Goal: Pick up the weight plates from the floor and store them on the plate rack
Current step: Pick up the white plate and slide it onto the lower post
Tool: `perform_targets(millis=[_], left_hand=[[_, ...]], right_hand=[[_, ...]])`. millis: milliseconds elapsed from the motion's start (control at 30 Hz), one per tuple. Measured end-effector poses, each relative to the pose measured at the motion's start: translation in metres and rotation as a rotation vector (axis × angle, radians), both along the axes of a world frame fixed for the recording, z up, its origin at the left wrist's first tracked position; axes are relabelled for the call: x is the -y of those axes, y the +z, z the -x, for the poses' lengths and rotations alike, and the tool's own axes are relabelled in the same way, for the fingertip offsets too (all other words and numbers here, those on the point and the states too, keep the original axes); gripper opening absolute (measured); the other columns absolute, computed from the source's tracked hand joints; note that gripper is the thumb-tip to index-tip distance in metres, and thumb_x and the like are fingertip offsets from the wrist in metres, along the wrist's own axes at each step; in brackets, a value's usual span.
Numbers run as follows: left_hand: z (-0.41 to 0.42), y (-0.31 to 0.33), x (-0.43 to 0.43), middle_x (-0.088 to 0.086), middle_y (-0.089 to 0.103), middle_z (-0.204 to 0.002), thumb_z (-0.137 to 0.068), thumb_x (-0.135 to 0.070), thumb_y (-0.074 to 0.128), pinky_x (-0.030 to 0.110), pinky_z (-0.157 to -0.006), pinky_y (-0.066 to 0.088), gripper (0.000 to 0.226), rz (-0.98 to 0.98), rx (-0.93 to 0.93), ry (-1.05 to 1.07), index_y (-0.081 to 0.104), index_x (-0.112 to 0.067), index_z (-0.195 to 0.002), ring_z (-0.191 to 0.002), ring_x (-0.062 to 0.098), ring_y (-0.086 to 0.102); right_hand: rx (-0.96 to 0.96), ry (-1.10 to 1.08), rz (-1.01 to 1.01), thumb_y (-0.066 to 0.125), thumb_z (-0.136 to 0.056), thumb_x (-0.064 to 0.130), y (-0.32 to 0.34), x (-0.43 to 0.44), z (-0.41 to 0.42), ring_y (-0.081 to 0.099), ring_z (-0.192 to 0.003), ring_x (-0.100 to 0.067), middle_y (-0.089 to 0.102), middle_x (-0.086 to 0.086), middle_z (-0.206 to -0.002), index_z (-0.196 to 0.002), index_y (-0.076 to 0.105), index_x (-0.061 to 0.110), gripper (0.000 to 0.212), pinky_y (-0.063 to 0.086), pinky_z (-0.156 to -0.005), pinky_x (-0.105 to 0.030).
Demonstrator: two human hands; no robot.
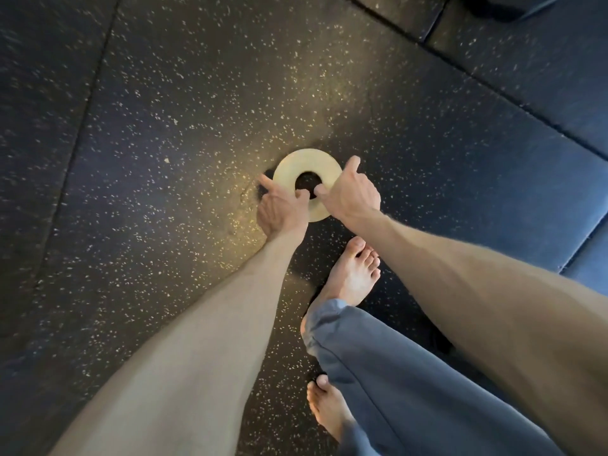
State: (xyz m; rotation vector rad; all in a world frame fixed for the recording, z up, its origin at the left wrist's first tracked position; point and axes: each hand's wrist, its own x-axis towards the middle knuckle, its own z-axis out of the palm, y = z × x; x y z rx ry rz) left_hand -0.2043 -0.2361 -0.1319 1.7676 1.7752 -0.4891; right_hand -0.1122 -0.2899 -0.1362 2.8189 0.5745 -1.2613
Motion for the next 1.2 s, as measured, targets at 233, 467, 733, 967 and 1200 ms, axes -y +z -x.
perform_targets(millis=[233,467,733,967,1200], left_hand=[[0.011,0.115,0.009,0.008,0.071,-0.108,-0.078,-0.058,0.066,0.038,-0.084,0.054,0.061,0.197,-0.042,-0.167,0.065,-0.010,-0.115,-0.098,0.030,0.067],[0.017,0.314,0.019,0.008,0.074,-0.082,-0.066,-0.068,0.053,0.040,-0.075,0.060,0.067,0.202,0.026,-0.324,0.065,-0.013,-0.102,-0.072,0.031,0.072],[0.050,0.514,0.065,0.007,0.073,-0.079,-0.066,-0.053,0.055,0.035,-0.064,0.062,0.051,0.231,0.022,-0.642,0.068,-0.012,-0.094,-0.062,0.027,0.072],[0.078,0.626,0.171,0.006,0.070,-0.096,-0.083,-0.047,0.063,0.020,-0.042,0.043,0.045,0.304,0.083,-1.005,0.053,-0.013,-0.110,-0.040,0.015,0.064],[0.090,0.674,0.316,0.009,0.070,-0.090,-0.087,-0.043,0.063,0.020,-0.033,0.042,0.039,0.420,0.122,-1.325,0.051,-0.012,-0.107,-0.046,0.016,0.066]], right_hand=[[-0.110,-0.128,0.077,0.060,-0.085,0.049,0.133,0.046,0.005,0.056,-0.081,-0.025,0.066,-0.008,-0.105,-0.120,0.055,0.006,0.056,0.045,-0.068,-0.035],[-0.227,-0.492,-0.081,0.066,-0.086,0.041,0.334,0.074,0.023,0.061,-0.111,-0.035,0.061,-0.018,-0.124,-0.130,0.045,0.000,0.063,0.053,-0.088,-0.043],[-0.205,-0.900,-0.308,0.068,-0.085,0.033,0.525,0.151,0.103,0.063,-0.105,-0.030,0.061,-0.018,-0.125,-0.131,0.046,-0.004,0.063,0.054,-0.076,-0.029],[-0.108,-1.320,-0.456,0.071,-0.086,0.028,0.627,0.272,0.185,0.064,-0.080,-0.020,0.058,-0.011,-0.114,-0.131,0.043,0.002,0.059,0.055,-0.046,-0.024],[0.072,-1.599,-0.540,0.073,-0.059,0.054,0.650,0.417,0.252,0.068,-0.097,-0.028,0.064,-0.012,-0.110,-0.122,0.055,0.002,0.084,0.062,-0.069,-0.046]])
